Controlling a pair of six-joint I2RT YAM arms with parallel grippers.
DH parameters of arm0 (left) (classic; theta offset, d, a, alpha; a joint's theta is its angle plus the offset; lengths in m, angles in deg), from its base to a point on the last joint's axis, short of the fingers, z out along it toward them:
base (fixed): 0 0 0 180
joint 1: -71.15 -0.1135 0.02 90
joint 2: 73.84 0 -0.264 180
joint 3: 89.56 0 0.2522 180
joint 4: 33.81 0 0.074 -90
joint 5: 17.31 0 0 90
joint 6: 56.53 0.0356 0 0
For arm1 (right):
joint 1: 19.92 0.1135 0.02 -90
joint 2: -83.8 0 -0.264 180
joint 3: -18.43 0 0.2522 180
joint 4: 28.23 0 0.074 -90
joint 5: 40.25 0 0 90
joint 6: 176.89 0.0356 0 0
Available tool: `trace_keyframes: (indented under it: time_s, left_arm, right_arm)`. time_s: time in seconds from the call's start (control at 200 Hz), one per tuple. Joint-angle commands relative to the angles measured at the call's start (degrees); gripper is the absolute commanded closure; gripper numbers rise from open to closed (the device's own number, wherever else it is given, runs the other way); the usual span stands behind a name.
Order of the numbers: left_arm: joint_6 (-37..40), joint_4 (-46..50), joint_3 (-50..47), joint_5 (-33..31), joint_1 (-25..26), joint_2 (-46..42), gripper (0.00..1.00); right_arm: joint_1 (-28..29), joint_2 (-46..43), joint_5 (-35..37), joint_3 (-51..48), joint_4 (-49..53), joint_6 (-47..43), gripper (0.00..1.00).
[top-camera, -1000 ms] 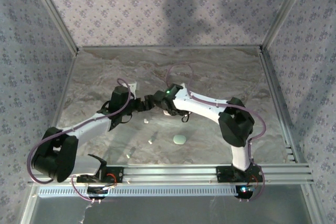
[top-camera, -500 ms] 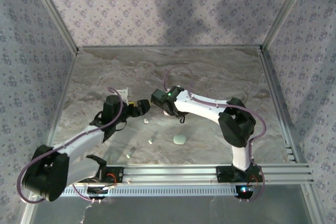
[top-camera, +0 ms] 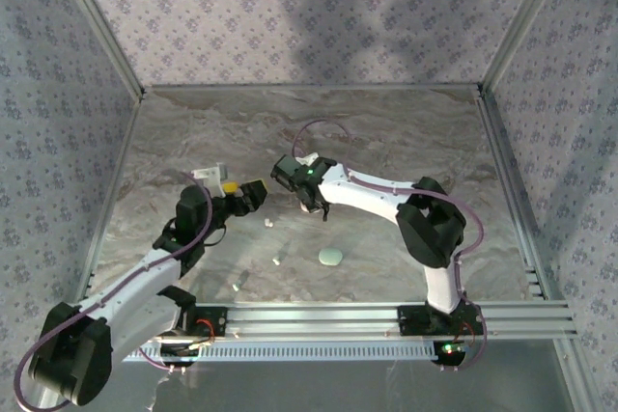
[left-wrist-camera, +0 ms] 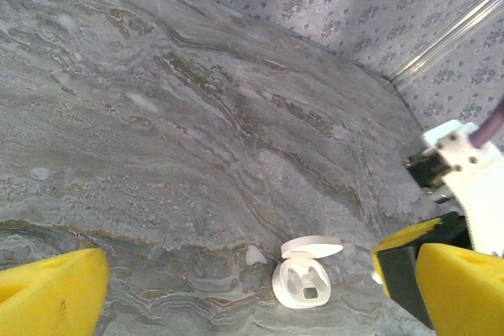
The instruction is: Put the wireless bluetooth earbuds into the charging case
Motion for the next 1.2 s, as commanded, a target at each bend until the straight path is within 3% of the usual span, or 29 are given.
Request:
trace_keyframes:
  time_s: [0.0, 1.194]
  left_arm:
    - [0.50, -0.96, 0.05, -1.08, 0.33, -0.77, 0.00]
    - [0.81, -0.50, 0.20, -0.99, 0.34, -1.03, 0.00]
  right_arm:
    - [0.54, 2.72, -0.65, 2.34, -0.30, -0.91, 0.89]
    - [2.99, 10.62, 3.19, 5.74, -0.52, -2.63, 0.89]
